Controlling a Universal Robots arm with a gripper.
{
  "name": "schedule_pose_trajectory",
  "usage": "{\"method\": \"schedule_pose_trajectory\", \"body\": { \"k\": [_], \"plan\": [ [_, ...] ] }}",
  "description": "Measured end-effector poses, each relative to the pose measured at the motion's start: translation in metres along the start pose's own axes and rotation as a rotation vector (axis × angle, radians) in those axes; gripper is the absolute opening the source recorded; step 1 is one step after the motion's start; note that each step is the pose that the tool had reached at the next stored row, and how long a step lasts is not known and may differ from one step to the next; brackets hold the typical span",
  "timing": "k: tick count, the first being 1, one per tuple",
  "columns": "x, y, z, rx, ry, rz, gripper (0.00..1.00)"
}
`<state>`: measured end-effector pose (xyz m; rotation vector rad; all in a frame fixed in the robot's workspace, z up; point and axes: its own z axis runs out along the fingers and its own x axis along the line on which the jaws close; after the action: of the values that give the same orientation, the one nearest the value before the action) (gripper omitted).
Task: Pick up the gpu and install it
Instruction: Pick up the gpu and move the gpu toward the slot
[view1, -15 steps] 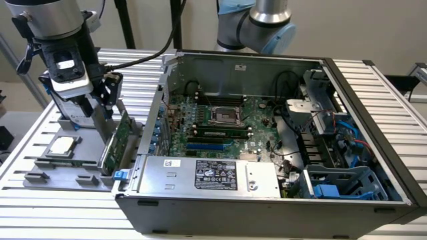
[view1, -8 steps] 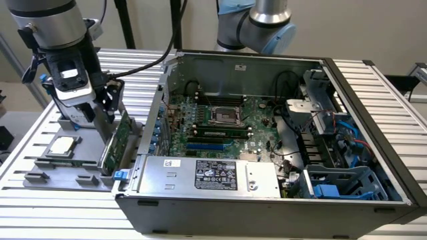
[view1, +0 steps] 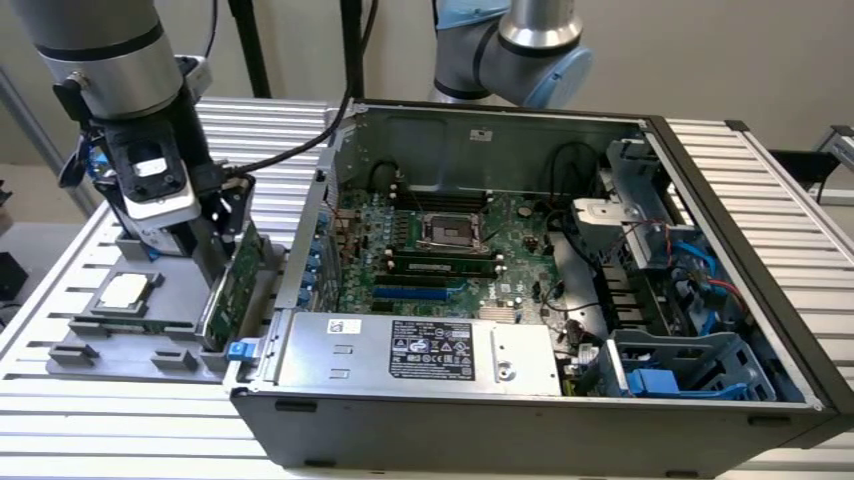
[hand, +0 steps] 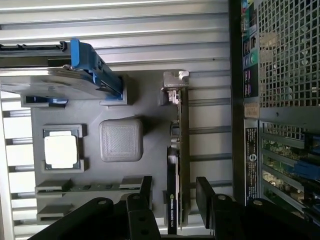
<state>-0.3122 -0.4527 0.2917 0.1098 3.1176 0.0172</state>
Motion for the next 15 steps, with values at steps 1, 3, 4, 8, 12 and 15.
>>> {"method": "schedule_pose_trajectory", "body": {
  "k": [1, 3, 4, 8, 12, 15],
  "plan": [
    [-0.001, -0.0003, 0.0018, 0.0001, 0.0000, 0.000, 0.48],
    [-0.002, -0.0011, 0.0054, 0.0001, 0.0000, 0.000, 0.48],
    [-0.002, -0.0014, 0.0073, 0.0001, 0.0000, 0.000, 0.48],
    [-0.002, -0.0020, 0.0144, 0.0001, 0.0000, 0.000, 0.48],
    [-0.002, -0.0026, 0.0218, 0.0001, 0.0000, 0.000, 0.48],
    [-0.002, -0.0034, 0.0272, 0.0001, 0.0000, 0.000, 0.48]
  ]
}}
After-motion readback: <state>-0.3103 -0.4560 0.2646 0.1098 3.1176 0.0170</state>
